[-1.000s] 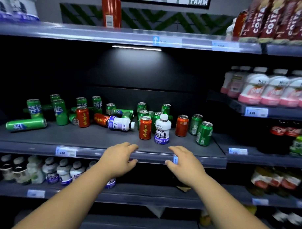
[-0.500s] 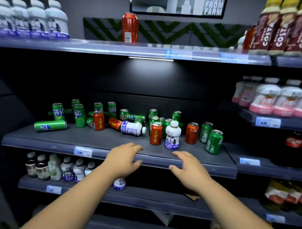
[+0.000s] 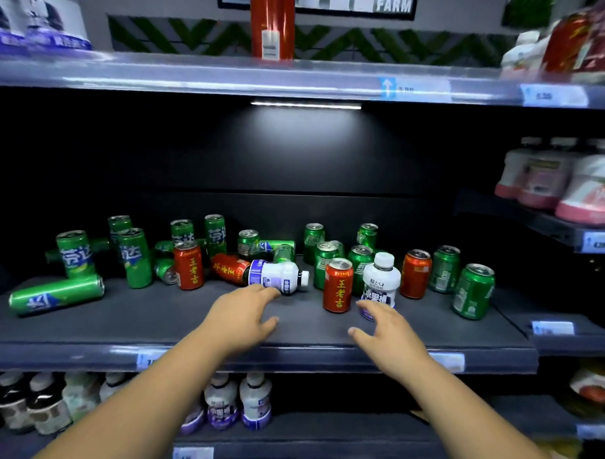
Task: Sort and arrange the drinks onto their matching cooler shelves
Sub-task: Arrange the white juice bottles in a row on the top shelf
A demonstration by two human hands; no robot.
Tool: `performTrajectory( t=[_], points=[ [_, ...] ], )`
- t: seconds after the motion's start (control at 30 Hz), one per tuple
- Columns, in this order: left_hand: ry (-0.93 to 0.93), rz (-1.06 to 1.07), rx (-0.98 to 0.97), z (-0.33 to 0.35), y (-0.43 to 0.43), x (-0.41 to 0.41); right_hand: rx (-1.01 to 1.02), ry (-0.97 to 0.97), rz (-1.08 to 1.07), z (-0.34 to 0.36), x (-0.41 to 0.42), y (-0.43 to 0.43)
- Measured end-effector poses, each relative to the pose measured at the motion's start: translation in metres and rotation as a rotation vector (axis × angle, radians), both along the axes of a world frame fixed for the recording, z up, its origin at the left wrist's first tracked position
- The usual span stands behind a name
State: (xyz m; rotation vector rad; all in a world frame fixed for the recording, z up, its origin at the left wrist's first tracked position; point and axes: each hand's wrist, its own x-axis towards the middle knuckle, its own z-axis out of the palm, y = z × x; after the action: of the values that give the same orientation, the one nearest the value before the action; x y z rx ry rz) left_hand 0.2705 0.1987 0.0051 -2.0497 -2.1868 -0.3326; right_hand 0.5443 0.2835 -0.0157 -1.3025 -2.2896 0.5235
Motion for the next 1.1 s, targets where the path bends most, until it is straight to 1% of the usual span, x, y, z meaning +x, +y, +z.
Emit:
performTrajectory(
  t=[0.13,0.27,0.5,0.63,0.8,0.97,1.1],
  points=[
    [-0.014,-0.075,-0.022,-0.011,0.038,-0.025,-0.037,0.126,-0.153,-0.005,-0.013,0.011],
    [-0.011,-0.145,-0.002,-0.021,0.076,-0.032,-0.038,0.246,-0.286,-0.005,-0.014,0.024],
    [0.033,-0.141,0.088,-0.034,0.125,-0.036,-0.019,0.291,-0.384,-0.003,-0.010,0.064],
    [0.050,-0.099,0.091,-0.043,0.142,-0.040,0.013,0.275,-0.358,-0.007,-0.010,0.092],
    [0.084,-0.095,0.132,-0.047,0.161,-0.045,-0.035,0.301,-0.323,-0.015,-0.010,0.117],
    [0.089,-0.080,0.230,-0.059,0.169,-0.048,-0.052,0.296,-0.297,-0.017,-0.006,0.119],
    [0.079,-0.093,0.252,-0.059,0.170,-0.049,-0.047,0.288,-0.244,-0.017,-0.005,0.102]
  ],
)
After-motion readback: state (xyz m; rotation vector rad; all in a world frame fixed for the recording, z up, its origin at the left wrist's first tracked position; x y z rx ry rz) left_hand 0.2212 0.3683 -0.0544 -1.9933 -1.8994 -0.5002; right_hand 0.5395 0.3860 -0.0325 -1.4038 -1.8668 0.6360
